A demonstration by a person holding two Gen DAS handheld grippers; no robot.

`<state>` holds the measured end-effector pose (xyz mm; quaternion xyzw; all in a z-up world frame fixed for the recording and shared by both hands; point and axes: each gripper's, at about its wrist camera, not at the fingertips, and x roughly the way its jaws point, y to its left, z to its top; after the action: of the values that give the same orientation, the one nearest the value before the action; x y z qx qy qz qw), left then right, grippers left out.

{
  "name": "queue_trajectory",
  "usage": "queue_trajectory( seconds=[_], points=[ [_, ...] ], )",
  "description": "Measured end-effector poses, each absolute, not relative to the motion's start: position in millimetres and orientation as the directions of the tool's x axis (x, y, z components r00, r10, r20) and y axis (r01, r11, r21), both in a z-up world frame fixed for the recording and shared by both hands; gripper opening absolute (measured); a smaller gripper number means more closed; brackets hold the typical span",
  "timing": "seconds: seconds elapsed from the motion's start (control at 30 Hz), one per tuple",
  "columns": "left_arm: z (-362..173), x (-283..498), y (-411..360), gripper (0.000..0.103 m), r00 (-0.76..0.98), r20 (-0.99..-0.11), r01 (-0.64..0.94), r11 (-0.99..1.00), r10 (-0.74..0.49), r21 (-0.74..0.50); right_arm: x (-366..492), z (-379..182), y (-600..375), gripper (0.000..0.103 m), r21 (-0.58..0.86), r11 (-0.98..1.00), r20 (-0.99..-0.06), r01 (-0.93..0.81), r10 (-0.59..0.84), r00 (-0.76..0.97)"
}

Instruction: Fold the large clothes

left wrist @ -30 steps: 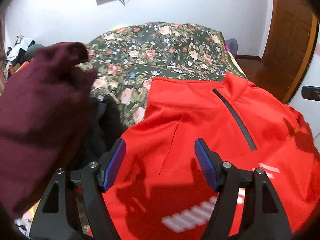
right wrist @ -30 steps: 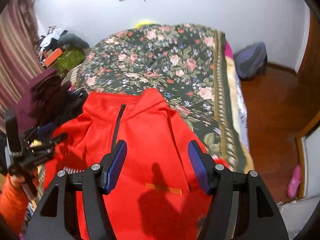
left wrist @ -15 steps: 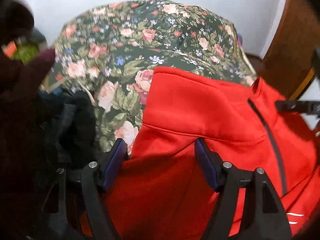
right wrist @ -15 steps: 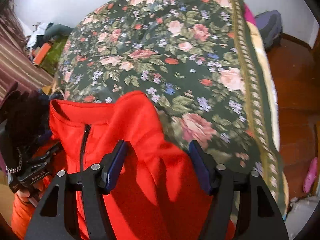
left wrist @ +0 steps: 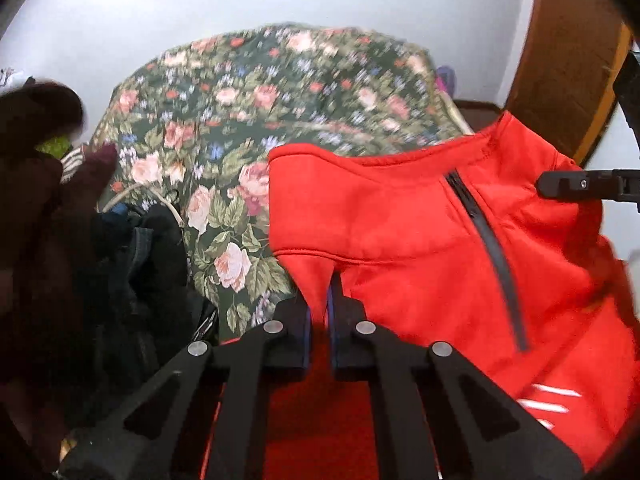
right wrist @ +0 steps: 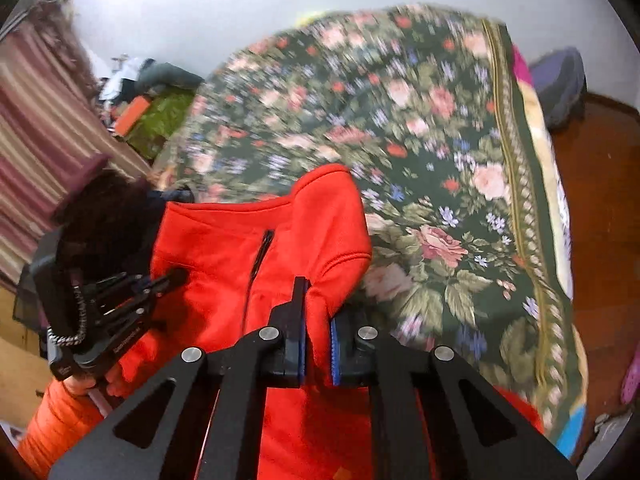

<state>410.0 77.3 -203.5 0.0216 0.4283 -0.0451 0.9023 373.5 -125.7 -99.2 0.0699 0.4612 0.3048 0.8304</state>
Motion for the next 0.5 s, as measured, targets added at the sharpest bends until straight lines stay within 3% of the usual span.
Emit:
queue_trajectory(
  seconds=[0.2, 0.5],
  points=[
    [-144, 338, 70, 0.005, 0.704, -0.703, 0.148, 0.989, -0.101, 0.006, 291, -51, -132, 0.007, 0.288, 0.796, -0.673, -0.532, 0.563, 0.479],
    [-127, 238, 61, 0.005, 0.724, -0.681, 0.194, 0.980, -0.112, 0.046, 197, -68, -139, 0.007, 0.230, 0.796, -0.691, -0.560, 0.538, 0.483]
  ],
)
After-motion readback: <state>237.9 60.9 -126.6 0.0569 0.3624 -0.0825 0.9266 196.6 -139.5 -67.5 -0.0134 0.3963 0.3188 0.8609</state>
